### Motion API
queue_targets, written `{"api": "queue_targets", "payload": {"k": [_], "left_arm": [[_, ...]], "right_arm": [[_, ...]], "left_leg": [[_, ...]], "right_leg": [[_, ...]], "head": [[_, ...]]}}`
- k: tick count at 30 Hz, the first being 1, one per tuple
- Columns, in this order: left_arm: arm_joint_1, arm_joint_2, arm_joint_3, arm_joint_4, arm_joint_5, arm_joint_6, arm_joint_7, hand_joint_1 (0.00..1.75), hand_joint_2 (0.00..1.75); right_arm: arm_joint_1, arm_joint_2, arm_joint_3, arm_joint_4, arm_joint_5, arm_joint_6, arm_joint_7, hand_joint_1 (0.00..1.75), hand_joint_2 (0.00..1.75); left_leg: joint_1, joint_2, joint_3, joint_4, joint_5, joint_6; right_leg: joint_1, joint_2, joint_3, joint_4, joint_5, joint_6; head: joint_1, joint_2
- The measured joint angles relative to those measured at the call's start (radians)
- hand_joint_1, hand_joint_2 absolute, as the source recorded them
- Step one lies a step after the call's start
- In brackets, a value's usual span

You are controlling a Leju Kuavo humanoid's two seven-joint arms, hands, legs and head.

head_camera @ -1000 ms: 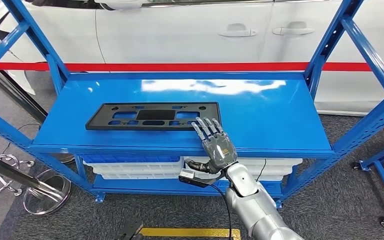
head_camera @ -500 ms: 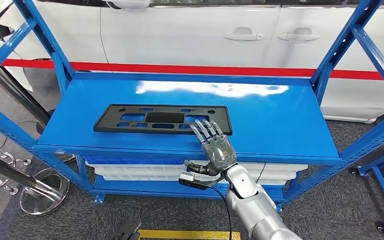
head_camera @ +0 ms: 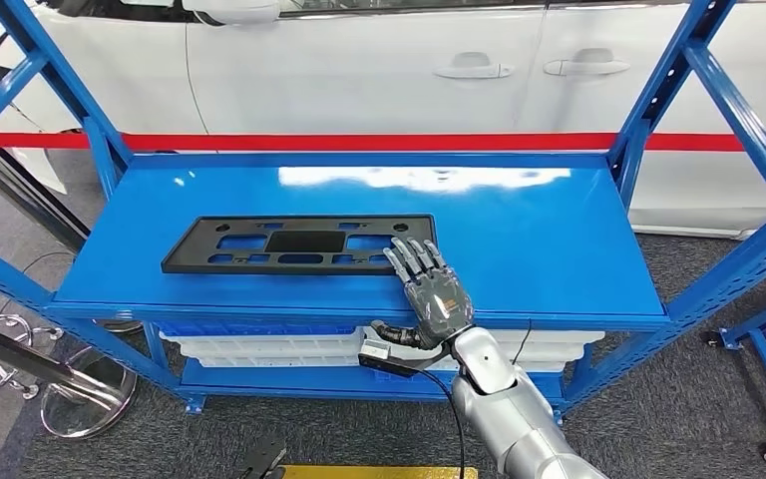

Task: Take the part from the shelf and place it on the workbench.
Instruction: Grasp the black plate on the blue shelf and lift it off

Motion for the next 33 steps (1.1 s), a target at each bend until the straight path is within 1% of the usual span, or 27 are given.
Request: {"api": "queue_targets", "payload": {"k": [1,2,3,4,6,8,9,10,12,13,14,15,17,18,19,20,21,23,24,25,27,28,29,30,31,32,33], "left_arm": [[-0.001,0.000,0.000,0.000,0.000,0.000,0.000,0.00,0.00],[-0.002,0.000,-0.001,0.000,0.000,0.000,0.000,0.00,0.00],[-0.004,0.000,-0.002,0.000,0.000,0.000,0.000,0.00,0.00],[-0.004,0.000,-0.003,0.000,0.000,0.000,0.000,0.00,0.00],[-0.004,0.000,-0.005,0.000,-0.001,-0.001,0.000,0.00,0.00],[-0.003,0.000,-0.007,0.000,-0.001,-0.001,0.000,0.00,0.00],[-0.004,0.000,-0.007,0.000,-0.001,-0.001,0.000,0.00,0.00],[-0.005,-0.001,-0.008,0.000,-0.001,-0.001,-0.001,0.00,0.00],[-0.007,-0.001,-0.008,0.000,-0.001,-0.001,0.000,0.00,0.00],[-0.006,-0.001,-0.008,0.000,-0.001,-0.001,0.000,0.00,0.00],[-0.005,-0.001,-0.008,0.000,-0.001,-0.001,0.000,0.00,0.00],[-0.004,-0.001,-0.008,0.000,-0.001,-0.001,0.000,0.00,0.00],[-0.003,-0.001,-0.009,0.000,-0.001,-0.002,0.000,0.00,0.00],[-0.004,-0.001,-0.010,0.000,-0.001,-0.002,0.000,0.00,0.00],[-0.005,-0.001,-0.011,0.000,-0.001,-0.002,0.000,0.00,0.00],[-0.006,-0.001,-0.013,0.000,-0.001,-0.002,0.000,0.00,0.00],[-0.006,-0.001,-0.014,0.000,-0.001,-0.002,0.000,0.00,0.00],[-0.008,-0.001,-0.016,0.000,0.000,-0.002,0.001,0.00,0.00],[-0.009,-0.001,-0.016,0.000,0.000,-0.002,0.002,0.00,0.00],[-0.011,-0.001,-0.016,0.000,0.000,-0.002,0.002,0.00,0.00],[-0.012,-0.001,-0.017,0.000,0.001,-0.002,0.003,0.00,0.00],[-0.011,-0.001,-0.017,0.000,0.001,-0.002,0.003,0.00,0.00],[-0.010,-0.001,-0.017,0.000,0.001,-0.002,0.004,0.00,0.00],[-0.010,-0.001,-0.017,0.000,0.001,-0.002,0.005,0.00,0.00],[-0.010,0.000,-0.017,0.000,0.001,-0.001,0.006,0.00,0.00],[-0.011,0.000,-0.017,0.000,0.001,-0.001,0.006,0.00,0.00],[-0.012,0.000,-0.017,0.000,0.002,-0.001,0.006,0.00,0.00]], "right_arm": [[-0.002,0.000,0.001,0.001,0.000,0.000,0.000,0.00,0.00],[-0.005,0.000,0.002,0.002,0.000,0.000,0.000,0.00,0.00],[-0.008,0.000,0.004,0.003,0.000,0.000,0.000,0.00,0.00],[-0.011,0.000,0.006,0.004,0.000,0.000,0.001,0.00,0.00],[-0.014,0.001,0.007,0.006,0.000,0.000,0.001,0.00,0.00],[-0.018,0.001,0.008,0.006,0.000,-0.001,0.002,0.00,0.00],[-0.021,0.001,0.009,0.006,0.000,-0.001,0.002,0.00,0.00],[-0.023,0.001,0.009,0.007,0.000,-0.001,0.003,0.00,0.00],[-0.024,0.000,0.009,0.011,0.000,-0.001,0.005,0.00,0.00],[-0.022,-0.001,0.009,0.013,0.000,-0.001,0.005,0.00,0.00],[-0.021,-0.002,0.009,0.016,0.000,-0.001,0.005,0.00,0.00],[-0.021,-0.002,0.009,0.018,0.000,-0.001,0.005,0.00,0.00],[-0.023,-0.002,0.009,0.020,0.000,-0.001,0.006,0.00,0.00],[-0.025,-0.002,0.010,0.022,0.000,-0.001,0.009,0.00,0.00],[-0.027,-0.002,0.010,0.024,0.001,-0.001,0.017,0.00,0.00],[-0.030,-0.002,0.011,0.028,0.002,0.000,0.030,0.00,0.00],[-0.034,-0.001,0.012,0.033,0.004,0.005,0.050,0.00,0.00],[-0.048,0.000,0.015,0.045,0.008,0.024,0.104,0.00,0.00],[-0.057,0.001,0.016,0.051,0.011,0.037,0.131,0.00,0.00],[-0.067,0.001,0.018,0.057,0.012,0.049,0.153,0.00,0.00],[-0.081,0.002,0.024,0.070,0.013,0.067,0.179,0.00,0.00],[-0.085,0.002,0.027,0.076,0.013,0.073,0.186,0.00,0.00],[-0.088,0.002,0.031,0.082,0.013,0.079,0.192,0.00,0.00],[-0.090,0.002,0.035,0.086,0.013,0.083,0.199,0.00,0.00],[-0.094,0.002,0.040,0.091,0.013,0.087,0.205,0.00,0.00],[-0.098,0.002,0.045,0.094,0.013,0.089,0.211,0.00,0.00],[-0.103,0.002,0.050,0.098,0.013,0.091,0.215,0.00,0.00]], "left_leg": [[-0.002,0.000,0.031,-0.073,0.042,0.007],[-0.004,0.000,0.063,-0.142,0.070,0.015],[-0.007,0.000,0.088,-0.194,0.086,0.021],[-0.010,0.000,0.102,-0.223,0.090,0.026],[-0.013,-0.002,0.108,-0.235,0.086,0.032],[-0.008,-0.001,0.120,-0.253,0.092,0.041],[-0.005,0.000,0.127,-0.263,0.095,0.046],[-0.003,0.001,0.132,-0.269,0.097,0.051],[-0.005,0.001,0.135,-0.269,0.093,0.057],[-0.005,0.001,0.135,-0.267,0.090,0.058],[-0.005,0.000,0.137,-0.265,0.087,0.057],[-0.005,-0.001,0.139,-0.261,0.082,0.055],[-0.005,-0.003,0.144,-0.250,0.069,0.048],[-0.006,-0.003,0.143,-0.241,0.061,0.042],[-0.008,-0.004,0.141,-0.234,0.055,0.036],[-0.009,-0.004,0.138,-0.229,0.051,0.031],[-0.010,-0.003,0.137,-0.228,0.049,0.025],[-0.008,-0.002,0.137,-0.222,0.040,0.015],[-0.007,-0.002,0.129,-0.201,0.028,0.009],[-0.005,-0.002,0.110,-0.160,0.007,0.003],[-0.001,-0.001,0.043,-0.033,-0.042,-0.006],[0.000,-0.001,0.010,0.020,-0.054,-0.009],[0.001,-0.001,-0.009,0.044,-0.050,-0.010],[0.001,-0.001,-0.008,0.026,-0.024,-0.008],[0.001,-0.001,0.011,-0.027,0.016,-0.005],[0.000,-0.001,0.040,-0.099,0.056,0.001],[-0.003,-0.001,0.068,-0.164,0.083,0.007]], "right_leg": [[0.001,0.001,0.005,0.000,-0.002,0.001],[0.003,0.001,0.008,-0.001,-0.005,0.004],[0.004,0.001,0.010,-0.002,-0.006,0.007],[0.004,0.001,0.011,-0.004,-0.007,0.012],[0.004,0.000,0.014,-0.011,-0.006,0.024],[0.004,-0.001,0.015,-0.002,-0.015,0.034],[0.005,-0.001,0.003,0.026,-0.031,0.038],[0.005,-0.002,-0.020,0.074,-0.056,0.040],[0.004,-0.001,-0.090,0.199,-0.109,0.045],[0.003,-0.002,-0.118,0.243,-0.117,0.048],[0.002,-0.002,-0.131,0.255,-0.107,0.050],[0.000,-0.002,-0.124,0.230,-0.078,0.052],[-0.004,-0.004,-0.073,0.112,-0.003,0.052],[-0.004,-0.004,-0.049,0.057,0.018,0.049],[-0.003,-0.004,-0.036,0.023,0.026,0.044],[0.000,-0.004,-0.031,0.010,0.022,0.038],[0.002,-0.003,-0.031,0.007,0.018,0.031],[-0.001,-0.001,-0.025,0.002,0.017,0.018],[-0.003,-0.001,-0.020,-0.002,0.017,0.013],[-0.005,-0.003,-0.014,-0.005,0.015,0.008],[-0.004,-0.005,-0.008,-0.007,0.011,0.002],[-0.004,-0.005,-0.006,-0.007,0.010,0.001],[-0.004,-0.004,-0.004,-0.006,0.008,0.000],[-0.003,-0.003,0.000,-0.006,0.005,0.001],[-0.003,-0.001,0.004,-0.006,0.003,0.002],[-0.003,0.000,0.008,-0.007,0.000,0.004],[-0.002,0.001,0.011,-0.007,-0.002,0.008]], "head": [[0.000,0.000],[0.000,0.000],[0.000,0.000],[0.000,0.000],[0.000,0.000],[0.000,0.000],[0.000,0.000],[0.001,0.000],[0.000,0.000],[0.000,0.000],[0.000,0.000],[0.000,0.000],[0.000,0.000],[0.000,0.000],[0.000,0.000],[0.000,0.000],[0.000,0.000],[0.000,0.000],[0.000,0.000],[0.000,0.000],[0.000,0.000],[0.000,0.000],[0.000,0.000],[0.000,0.000],[0.000,0.000],[0.000,0.000],[0.000,0.000]]}}
